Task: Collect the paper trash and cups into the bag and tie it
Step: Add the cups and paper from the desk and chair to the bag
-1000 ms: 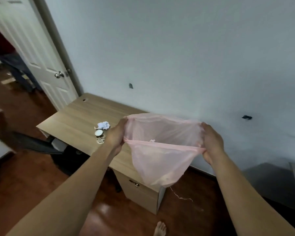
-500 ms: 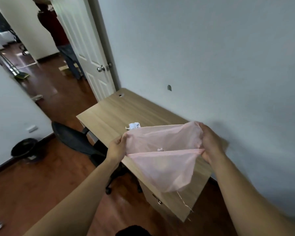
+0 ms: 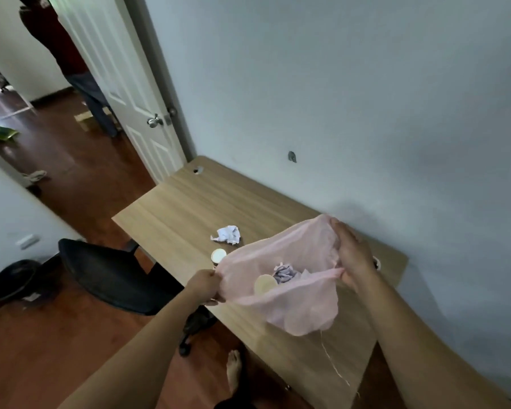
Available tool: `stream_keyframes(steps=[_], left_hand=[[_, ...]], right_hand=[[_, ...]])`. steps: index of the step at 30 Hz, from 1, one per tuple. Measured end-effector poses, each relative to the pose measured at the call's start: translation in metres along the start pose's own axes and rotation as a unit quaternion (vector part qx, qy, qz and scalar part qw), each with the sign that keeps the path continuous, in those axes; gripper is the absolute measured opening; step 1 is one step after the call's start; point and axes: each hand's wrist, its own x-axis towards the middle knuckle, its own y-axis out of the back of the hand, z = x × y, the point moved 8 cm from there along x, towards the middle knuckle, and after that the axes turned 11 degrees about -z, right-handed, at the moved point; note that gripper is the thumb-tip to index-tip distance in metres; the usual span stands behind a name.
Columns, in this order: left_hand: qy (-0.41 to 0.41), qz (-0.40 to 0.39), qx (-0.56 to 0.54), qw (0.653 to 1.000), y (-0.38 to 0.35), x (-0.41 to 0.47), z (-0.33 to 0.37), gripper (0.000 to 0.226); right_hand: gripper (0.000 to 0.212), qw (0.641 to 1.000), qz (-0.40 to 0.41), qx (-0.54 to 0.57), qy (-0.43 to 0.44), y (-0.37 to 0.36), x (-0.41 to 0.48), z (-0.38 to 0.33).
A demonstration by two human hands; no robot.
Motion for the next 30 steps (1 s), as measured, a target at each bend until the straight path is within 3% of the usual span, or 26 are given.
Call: stream_keyframes(steps=[3, 7, 11, 15, 20, 22, 26, 30], left_hand=[[0.040, -0.056, 0.036, 0.997, 0.002, 0.034, -0.002, 0.029], [0.043, -0.004, 0.071, 0.997, 0.040, 0.092, 0.004, 0.044], [-0.037, 0.048, 0.192, 0.979, 0.069, 0.140, 0.014, 0.056], [-0.112, -0.040, 0.363, 0.924, 0.059, 0.187, 0.012, 0.074], [-0.157, -0.079, 0.399, 0.900, 0.052, 0.212, 0.005, 0.056], [-0.190, -0.065, 0.354, 0.914, 0.059, 0.209, 0.020, 0.046], [-0.267, -0.034, 0.114, 0.956, 0.084, 0.200, 0.074, 0.038], [-0.289, -0.082, -0.139, 0.944, 0.093, 0.174, 0.143, 0.030]], right_hand=[[0.040, 1.000, 0.029, 0.008, -0.007, -0.007, 0.021, 0.013], [0.037, 0.996, 0.075, -0.006, -0.040, -0.025, 0.041, 0.036], [0.036, 0.993, 0.109, -0.020, -0.033, -0.042, 0.059, 0.045], [0.029, 0.991, 0.127, -0.010, -0.036, -0.061, 0.062, 0.049], [0.030, 0.989, 0.145, -0.015, -0.017, -0.078, 0.054, 0.042], [0.030, 0.988, 0.154, -0.019, -0.012, -0.081, 0.052, 0.041], [0.036, 0.985, 0.172, -0.021, -0.009, -0.080, 0.054, 0.043], [0.032, 0.985, 0.173, -0.001, 0.001, -0.089, 0.061, 0.044]])
